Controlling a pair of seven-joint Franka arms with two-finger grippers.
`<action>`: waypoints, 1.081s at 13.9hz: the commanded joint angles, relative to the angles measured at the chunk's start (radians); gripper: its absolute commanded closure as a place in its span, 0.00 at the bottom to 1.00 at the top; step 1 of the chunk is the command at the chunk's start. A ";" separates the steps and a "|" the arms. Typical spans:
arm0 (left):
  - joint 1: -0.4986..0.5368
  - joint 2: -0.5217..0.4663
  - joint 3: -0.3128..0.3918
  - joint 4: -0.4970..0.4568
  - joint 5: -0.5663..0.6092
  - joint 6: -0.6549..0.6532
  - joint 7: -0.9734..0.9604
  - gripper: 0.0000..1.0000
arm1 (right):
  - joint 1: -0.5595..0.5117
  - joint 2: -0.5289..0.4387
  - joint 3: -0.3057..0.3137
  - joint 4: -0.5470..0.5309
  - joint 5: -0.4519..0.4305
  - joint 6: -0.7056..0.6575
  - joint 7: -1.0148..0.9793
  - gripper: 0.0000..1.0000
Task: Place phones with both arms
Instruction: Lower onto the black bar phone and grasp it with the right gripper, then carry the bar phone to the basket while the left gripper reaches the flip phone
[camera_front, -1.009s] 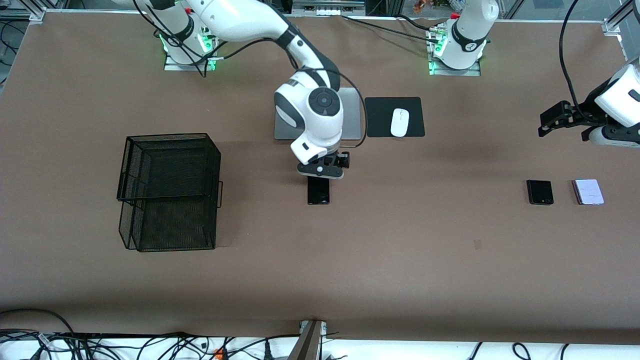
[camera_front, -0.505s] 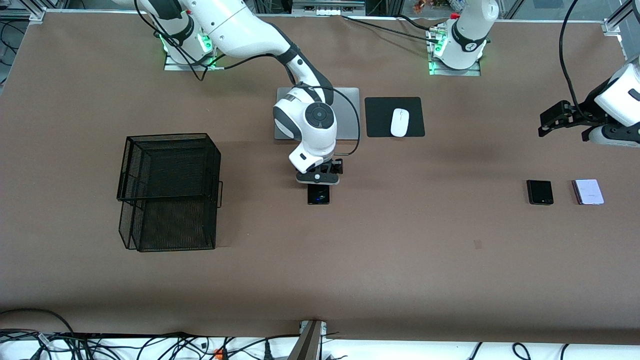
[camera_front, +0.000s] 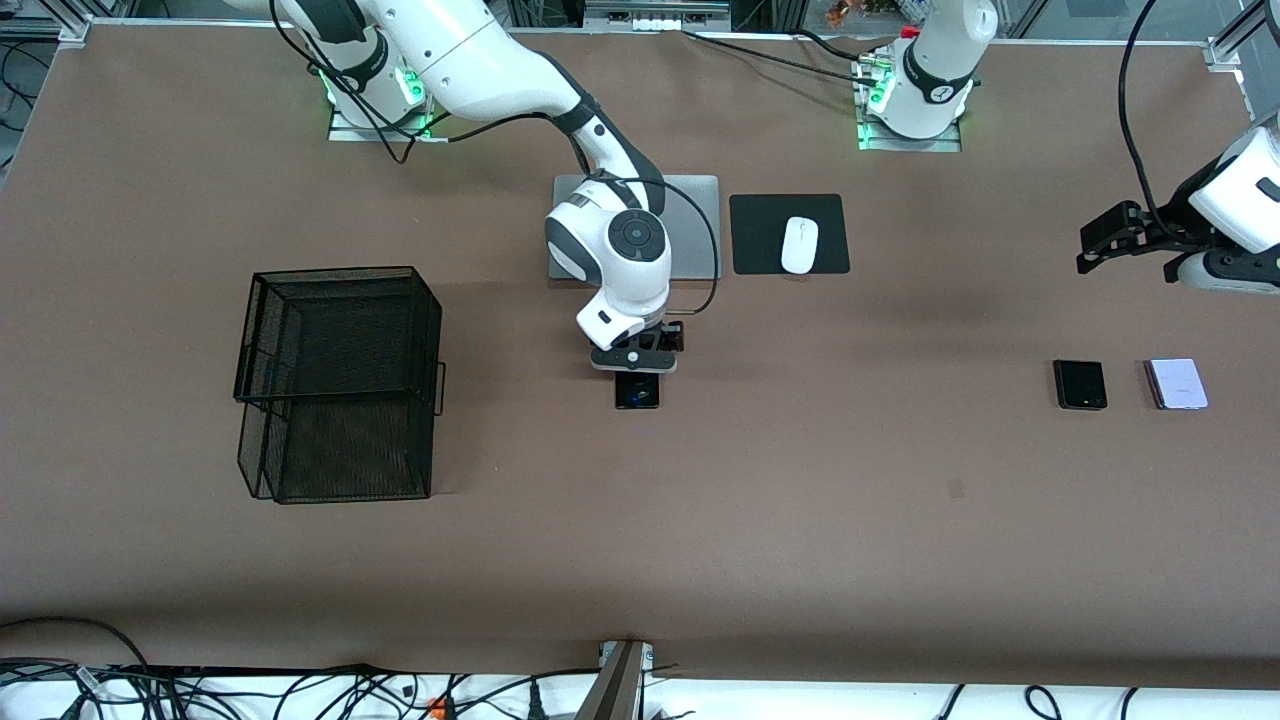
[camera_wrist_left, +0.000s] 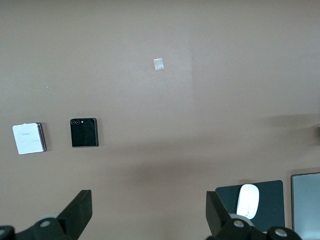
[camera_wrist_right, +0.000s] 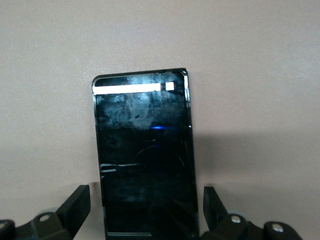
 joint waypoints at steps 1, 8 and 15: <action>0.006 -0.013 -0.009 -0.001 0.021 -0.007 0.010 0.00 | -0.003 0.004 0.003 -0.006 -0.011 0.027 -0.005 0.29; 0.006 -0.011 -0.010 -0.001 0.025 -0.007 0.010 0.00 | -0.008 -0.031 0.001 0.005 -0.008 0.000 -0.018 1.00; 0.006 -0.007 -0.010 0.001 0.025 -0.006 0.010 0.00 | -0.024 -0.214 0.001 0.063 0.003 -0.327 -0.060 1.00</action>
